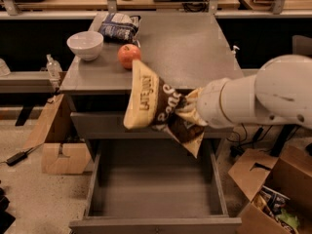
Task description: Pick brown chip bag from middle drawer and place on counter
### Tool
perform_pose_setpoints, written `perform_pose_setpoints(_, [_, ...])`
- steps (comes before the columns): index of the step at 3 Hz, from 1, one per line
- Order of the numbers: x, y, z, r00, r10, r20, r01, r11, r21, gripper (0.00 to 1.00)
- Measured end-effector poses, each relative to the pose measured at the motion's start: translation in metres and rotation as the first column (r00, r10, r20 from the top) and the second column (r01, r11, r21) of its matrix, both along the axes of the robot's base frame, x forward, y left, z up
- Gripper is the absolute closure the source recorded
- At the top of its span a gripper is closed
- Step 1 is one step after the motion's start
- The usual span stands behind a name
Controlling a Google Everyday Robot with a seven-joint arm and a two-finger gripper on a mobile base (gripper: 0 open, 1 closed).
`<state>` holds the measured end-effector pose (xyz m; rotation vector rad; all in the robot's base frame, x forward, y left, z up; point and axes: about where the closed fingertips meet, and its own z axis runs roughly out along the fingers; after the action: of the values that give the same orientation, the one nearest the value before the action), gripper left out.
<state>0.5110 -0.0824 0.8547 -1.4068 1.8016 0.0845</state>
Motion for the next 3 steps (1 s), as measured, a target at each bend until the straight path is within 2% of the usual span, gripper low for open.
perform_pose_setpoints(1, [0.0204,-0.0112,0.0666,0.9884,-0.105,0.109,0.108,0.994,-0.018,1.0])
perform_pose_setpoints(2, [0.0237,-0.0154,0.0747,0.9828,-0.149,0.109,0.151,0.988,-0.011,1.0])
perform_pose_setpoints(3, [0.0237,-0.0154,0.0747,0.9828,-0.149,0.109,0.151,0.988,-0.011,1.0])
